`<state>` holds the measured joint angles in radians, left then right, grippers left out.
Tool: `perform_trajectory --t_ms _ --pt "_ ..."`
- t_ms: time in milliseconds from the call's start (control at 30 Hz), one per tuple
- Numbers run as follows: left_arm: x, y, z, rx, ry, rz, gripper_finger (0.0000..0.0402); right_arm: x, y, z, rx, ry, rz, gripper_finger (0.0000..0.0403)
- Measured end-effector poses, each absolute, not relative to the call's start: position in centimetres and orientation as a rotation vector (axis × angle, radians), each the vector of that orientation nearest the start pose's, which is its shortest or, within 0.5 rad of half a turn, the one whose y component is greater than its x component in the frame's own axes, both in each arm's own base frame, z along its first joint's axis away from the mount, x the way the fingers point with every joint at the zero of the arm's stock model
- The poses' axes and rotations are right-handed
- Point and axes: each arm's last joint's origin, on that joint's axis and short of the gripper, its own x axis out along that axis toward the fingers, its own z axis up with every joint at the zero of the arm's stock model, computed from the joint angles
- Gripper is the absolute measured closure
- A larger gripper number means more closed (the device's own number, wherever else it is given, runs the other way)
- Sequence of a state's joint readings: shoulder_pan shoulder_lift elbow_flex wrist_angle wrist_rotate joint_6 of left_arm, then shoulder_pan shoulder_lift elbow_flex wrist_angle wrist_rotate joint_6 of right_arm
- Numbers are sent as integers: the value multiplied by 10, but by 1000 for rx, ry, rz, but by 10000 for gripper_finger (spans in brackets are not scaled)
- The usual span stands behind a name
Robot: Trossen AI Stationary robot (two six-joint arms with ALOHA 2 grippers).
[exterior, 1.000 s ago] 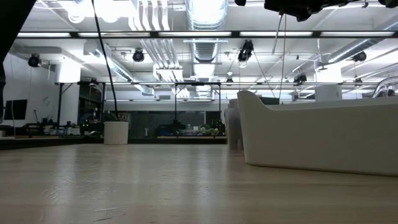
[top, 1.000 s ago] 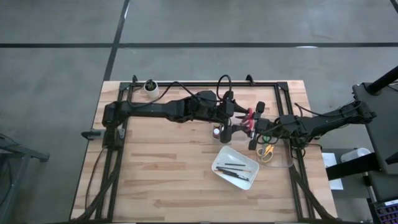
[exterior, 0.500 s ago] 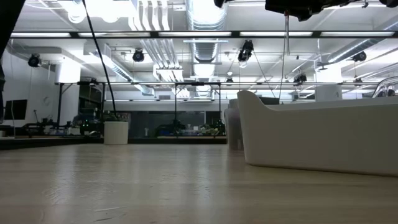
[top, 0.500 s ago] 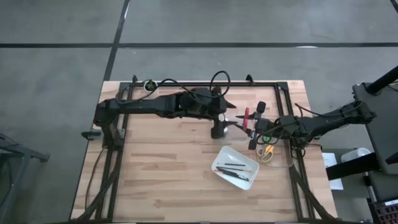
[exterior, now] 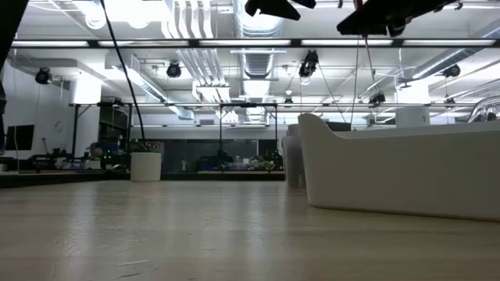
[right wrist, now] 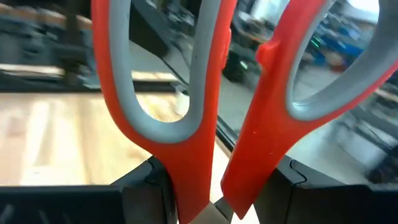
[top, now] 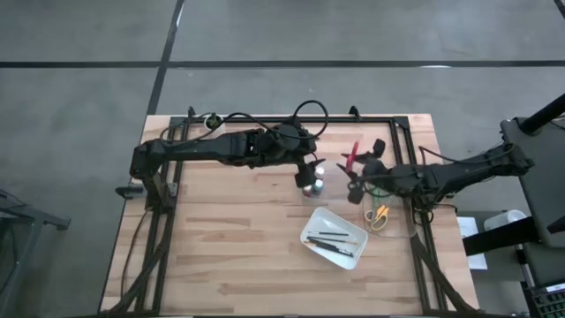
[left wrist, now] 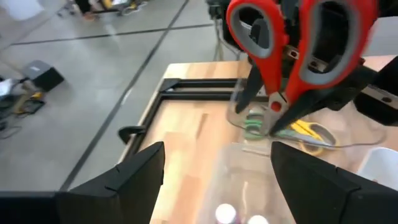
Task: Pick & Place Paint Supplies
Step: Put the red scissors into the right transparent bin
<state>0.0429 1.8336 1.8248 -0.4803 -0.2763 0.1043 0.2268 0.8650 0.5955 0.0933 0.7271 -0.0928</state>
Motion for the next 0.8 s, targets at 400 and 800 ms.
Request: perform_trajectory --t_ms 400,800 --pt "415 32 373 216 511 511 106 172 19 301 49 379 -642 260" --pt "411 39 374 280 519 774 106 140 15 313 373 641 -700 260"
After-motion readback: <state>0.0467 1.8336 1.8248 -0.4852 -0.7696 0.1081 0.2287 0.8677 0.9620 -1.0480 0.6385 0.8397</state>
